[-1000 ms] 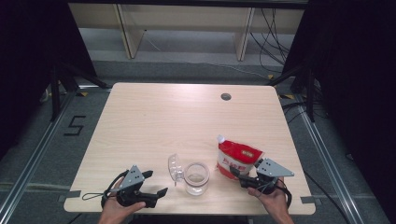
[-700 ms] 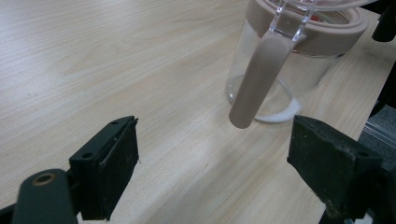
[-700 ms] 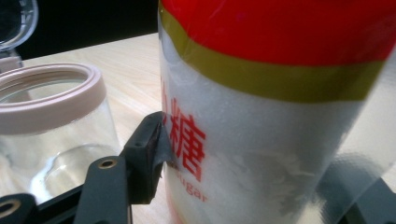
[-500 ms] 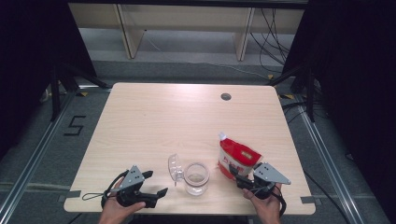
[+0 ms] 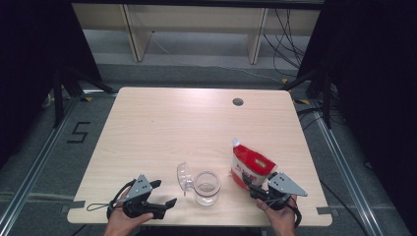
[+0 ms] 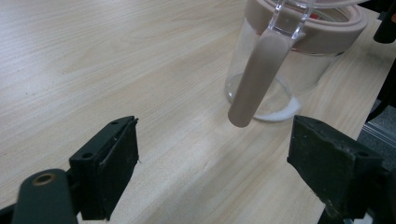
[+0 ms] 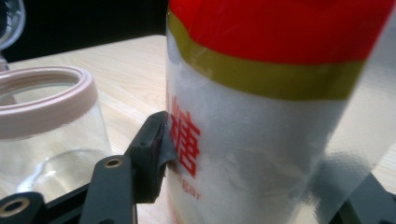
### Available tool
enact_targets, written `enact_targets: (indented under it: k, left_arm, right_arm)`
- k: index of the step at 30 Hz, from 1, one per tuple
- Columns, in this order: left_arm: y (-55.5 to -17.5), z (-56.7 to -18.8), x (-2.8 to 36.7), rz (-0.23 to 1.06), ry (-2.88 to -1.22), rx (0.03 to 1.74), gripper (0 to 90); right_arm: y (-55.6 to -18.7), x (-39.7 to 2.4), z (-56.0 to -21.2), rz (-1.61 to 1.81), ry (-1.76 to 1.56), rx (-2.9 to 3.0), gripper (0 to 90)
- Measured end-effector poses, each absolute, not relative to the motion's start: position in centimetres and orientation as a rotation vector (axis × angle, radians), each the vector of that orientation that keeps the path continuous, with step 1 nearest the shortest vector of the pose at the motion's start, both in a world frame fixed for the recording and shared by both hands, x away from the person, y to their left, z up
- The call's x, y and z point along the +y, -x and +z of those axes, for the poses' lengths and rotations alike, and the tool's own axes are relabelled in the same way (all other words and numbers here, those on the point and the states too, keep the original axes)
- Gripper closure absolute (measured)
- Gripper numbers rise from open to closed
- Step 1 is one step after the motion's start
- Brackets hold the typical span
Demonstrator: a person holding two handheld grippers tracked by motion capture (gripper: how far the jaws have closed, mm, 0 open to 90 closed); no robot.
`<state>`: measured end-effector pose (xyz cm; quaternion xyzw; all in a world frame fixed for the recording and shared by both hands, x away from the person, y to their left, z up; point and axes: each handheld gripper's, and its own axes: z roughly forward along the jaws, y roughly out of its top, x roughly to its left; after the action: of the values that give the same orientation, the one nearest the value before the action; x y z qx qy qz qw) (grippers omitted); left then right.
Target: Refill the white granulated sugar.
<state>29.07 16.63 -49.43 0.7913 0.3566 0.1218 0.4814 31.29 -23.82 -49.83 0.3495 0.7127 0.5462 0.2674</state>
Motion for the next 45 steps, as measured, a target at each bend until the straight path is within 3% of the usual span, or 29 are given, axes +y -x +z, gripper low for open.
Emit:
enact_targets:
  k: [45]
  left_arm:
    - [-29.1,-49.4,16.6,0.303,-1.953,0.833,15.6]
  right_arm:
    - [-33.9,-24.2,-51.4,1.661,-0.849,1.941,40.1]
